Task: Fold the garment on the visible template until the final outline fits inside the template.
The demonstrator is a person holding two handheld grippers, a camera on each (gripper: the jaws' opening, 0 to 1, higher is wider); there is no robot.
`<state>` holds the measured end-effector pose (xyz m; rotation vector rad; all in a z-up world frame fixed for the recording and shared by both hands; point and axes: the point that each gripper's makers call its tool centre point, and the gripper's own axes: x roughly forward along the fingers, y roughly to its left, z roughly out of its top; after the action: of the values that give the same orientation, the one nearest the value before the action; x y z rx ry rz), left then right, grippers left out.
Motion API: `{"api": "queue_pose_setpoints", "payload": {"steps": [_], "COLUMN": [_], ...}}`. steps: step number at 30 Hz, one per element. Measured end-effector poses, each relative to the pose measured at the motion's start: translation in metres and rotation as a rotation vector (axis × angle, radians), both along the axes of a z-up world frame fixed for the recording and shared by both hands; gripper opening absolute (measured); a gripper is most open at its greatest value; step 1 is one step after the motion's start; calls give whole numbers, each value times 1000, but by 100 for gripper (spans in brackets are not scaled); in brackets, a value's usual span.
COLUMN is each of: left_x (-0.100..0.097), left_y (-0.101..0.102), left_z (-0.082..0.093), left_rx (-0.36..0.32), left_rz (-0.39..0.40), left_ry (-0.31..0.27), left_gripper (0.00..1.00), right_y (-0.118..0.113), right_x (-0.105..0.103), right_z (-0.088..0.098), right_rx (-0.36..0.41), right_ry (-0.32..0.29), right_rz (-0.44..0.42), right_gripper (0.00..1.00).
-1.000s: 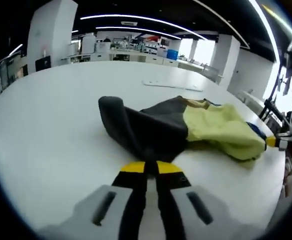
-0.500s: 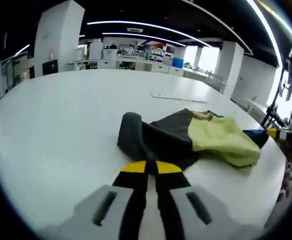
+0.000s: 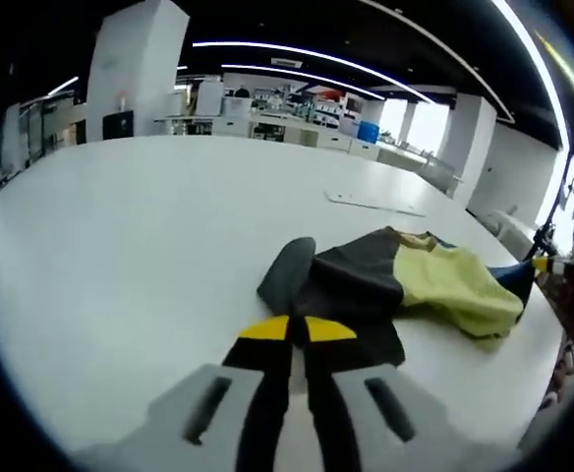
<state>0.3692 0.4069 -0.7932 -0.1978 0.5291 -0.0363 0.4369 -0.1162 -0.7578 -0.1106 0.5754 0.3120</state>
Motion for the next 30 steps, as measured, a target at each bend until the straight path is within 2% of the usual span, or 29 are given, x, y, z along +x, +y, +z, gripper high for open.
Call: {"api": "queue_pose_setpoints", "payload": {"steps": [5,10,15,21,24,30], "left_x": [1,1,2,2,7,16], "left_y": [4,10,19,24,28,33], "left_z": [-2,-6,-8,-11,-11,-15], "left_rx": [-3,10,27,53,55,82], "left_rz": [17,23,19,23,23,12], "left_ry": [7,33,55,77,82,101], "left_gripper": [0,0,0,0,0,0], "right_y": [-19,-38,-47,-60,-64,-79], "right_x": [15,21,29,39,45,58], "right_z": [0,-6,-10,-21,-23,-27], "right_rx": [-28,-55,-90,-130,-142,-164], "right_ry": [-13,13,26,72,91,113], "right_rz": [-17,-52,-60,-40,-20,-37], "right_gripper": [0,0,0,0,0,0]}}
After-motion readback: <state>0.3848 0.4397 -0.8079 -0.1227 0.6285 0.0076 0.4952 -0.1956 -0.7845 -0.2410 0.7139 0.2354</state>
